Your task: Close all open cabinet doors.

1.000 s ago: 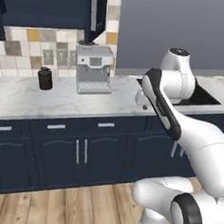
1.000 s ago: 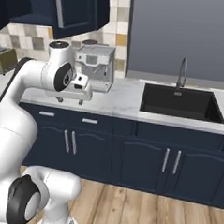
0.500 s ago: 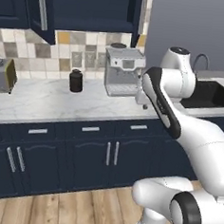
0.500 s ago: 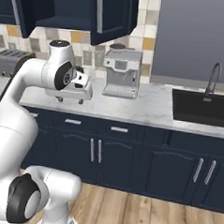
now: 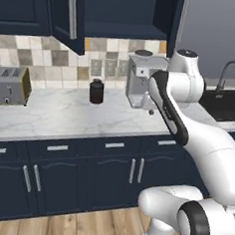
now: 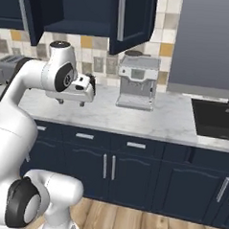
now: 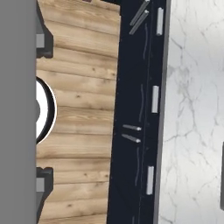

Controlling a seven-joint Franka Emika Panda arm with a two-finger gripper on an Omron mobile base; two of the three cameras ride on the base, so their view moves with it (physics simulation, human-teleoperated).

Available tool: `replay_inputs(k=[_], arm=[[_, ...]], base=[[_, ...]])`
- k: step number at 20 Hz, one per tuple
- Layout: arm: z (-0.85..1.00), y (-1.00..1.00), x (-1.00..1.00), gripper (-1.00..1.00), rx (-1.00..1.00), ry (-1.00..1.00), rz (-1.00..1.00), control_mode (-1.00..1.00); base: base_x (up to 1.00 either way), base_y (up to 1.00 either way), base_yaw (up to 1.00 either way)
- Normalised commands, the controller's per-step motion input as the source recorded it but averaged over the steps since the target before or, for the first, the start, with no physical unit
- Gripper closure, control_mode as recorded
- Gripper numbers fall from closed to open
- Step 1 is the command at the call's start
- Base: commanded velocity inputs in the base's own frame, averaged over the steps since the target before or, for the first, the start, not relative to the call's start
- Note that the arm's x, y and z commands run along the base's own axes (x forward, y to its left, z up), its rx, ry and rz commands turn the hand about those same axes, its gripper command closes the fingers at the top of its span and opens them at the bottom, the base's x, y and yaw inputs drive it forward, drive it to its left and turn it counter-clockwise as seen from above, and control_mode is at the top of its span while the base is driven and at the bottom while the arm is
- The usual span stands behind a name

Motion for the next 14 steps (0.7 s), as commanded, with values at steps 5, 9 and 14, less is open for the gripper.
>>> replay_inputs(k=[5,9,14], arm=[[0.0,0.0,0.0,-1.0,0.0,0.0,0.0,1.0],[0.0,0.0,0.0,-1.0,0.0,0.0,0.0,1.0],[0.0,0.0,0.0,-1.0,0.0,0.0,0.0,1.0]], base=[[0.61,0.24,-0.04],[0.76,0.33,-0.06],[0.54,0.34,-0.03]])
